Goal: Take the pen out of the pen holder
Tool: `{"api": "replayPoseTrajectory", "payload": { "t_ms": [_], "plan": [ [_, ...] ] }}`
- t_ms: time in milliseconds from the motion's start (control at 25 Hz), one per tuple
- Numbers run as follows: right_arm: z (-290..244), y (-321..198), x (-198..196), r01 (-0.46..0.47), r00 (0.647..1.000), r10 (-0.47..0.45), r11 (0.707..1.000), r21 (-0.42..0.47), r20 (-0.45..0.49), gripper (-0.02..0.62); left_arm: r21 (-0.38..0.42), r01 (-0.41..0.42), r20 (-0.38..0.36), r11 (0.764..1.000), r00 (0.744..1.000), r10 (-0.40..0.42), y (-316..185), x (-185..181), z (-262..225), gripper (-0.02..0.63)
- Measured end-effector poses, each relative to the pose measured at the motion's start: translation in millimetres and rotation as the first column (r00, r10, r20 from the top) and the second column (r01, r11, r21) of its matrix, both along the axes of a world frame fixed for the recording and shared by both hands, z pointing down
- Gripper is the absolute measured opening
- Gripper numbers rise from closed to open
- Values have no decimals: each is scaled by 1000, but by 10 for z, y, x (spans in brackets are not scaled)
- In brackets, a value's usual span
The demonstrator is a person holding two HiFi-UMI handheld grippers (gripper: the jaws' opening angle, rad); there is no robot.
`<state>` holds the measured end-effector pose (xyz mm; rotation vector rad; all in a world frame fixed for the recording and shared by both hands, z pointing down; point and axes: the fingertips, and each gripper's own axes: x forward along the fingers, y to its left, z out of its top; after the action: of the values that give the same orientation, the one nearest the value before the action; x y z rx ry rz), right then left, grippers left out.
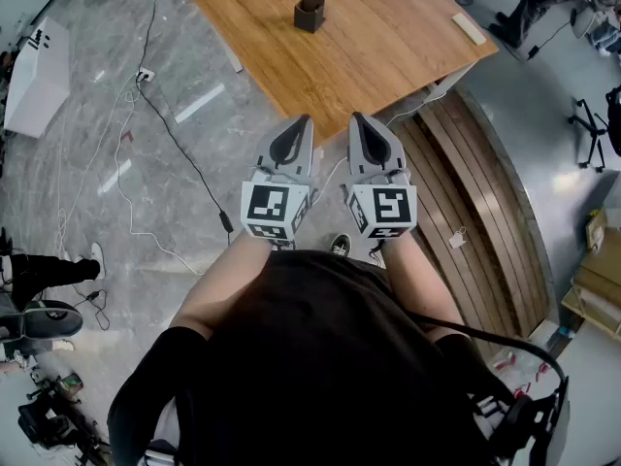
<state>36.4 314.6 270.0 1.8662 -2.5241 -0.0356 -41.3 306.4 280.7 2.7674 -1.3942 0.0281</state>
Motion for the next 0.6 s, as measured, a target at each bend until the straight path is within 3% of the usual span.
{"api": "replayPoseTrajectory", "payload": {
  "t_ms": [320,600],
  "plan": [
    [40,-15,67,0,1000,0,1000,-1,5,14,-12,6,-4,1000,1000,-6,-10,74,42,1],
    [65,-104,237,71,995,-69,997,-17,67,14,-19,57,-5,998,998,-57,-72,206,102,1]
  ]
}}
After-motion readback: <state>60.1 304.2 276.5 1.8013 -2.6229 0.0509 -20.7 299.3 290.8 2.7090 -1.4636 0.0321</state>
